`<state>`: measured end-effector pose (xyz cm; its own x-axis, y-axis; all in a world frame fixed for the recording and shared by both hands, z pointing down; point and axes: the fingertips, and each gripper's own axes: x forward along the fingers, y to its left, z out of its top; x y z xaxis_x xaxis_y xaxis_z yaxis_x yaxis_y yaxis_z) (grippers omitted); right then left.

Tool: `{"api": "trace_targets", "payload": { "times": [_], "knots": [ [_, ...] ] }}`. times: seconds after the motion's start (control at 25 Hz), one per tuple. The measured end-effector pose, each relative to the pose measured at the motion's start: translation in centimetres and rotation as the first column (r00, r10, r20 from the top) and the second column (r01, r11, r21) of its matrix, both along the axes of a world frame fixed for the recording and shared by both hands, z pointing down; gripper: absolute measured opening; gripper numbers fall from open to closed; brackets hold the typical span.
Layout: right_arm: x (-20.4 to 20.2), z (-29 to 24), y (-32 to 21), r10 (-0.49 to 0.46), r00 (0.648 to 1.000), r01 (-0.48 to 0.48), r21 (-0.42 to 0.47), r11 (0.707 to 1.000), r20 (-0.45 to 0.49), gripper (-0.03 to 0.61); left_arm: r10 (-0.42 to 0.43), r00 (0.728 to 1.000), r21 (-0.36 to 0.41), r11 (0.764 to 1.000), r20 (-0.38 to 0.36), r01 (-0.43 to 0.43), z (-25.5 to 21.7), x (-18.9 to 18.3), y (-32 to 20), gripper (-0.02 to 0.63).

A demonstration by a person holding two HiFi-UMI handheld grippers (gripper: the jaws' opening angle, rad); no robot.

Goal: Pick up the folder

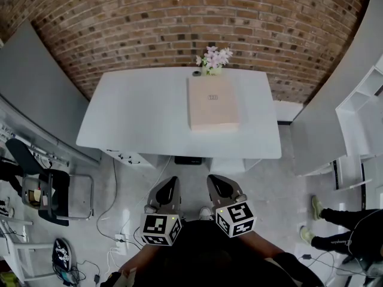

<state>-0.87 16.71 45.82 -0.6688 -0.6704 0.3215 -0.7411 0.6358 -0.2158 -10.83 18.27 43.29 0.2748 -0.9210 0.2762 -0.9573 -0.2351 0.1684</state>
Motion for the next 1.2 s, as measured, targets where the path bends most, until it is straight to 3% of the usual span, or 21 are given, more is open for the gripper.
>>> {"api": "trace_targets", "payload": {
  "times": [0.36,0.68,1.2],
  "knots": [
    [1.3,-1.1,-0.7,0.022,0.999,-0.022,0.013,1.0,0.045,0.002,0.002,1.0,0.01,1.0,0.014,-0.002,-1.1,1.2,-0.5,0.0],
    [1.6,0.0,-1.9,0.04,0.997,-0.039,-0.026,0.999,0.07,0.002,0.01,0.999,-0.01,1.0,0.035,-0.01,-0.9,1.3,-1.7,0.0],
    [1.6,1.8,-10.9,0.146,0.989,-0.145,-0.072,0.987,0.019,0.002,0.103,0.994,-0.037,0.994,-0.029,-0.104,1.2,0.8,-12.4,0.0]
  ]
}}
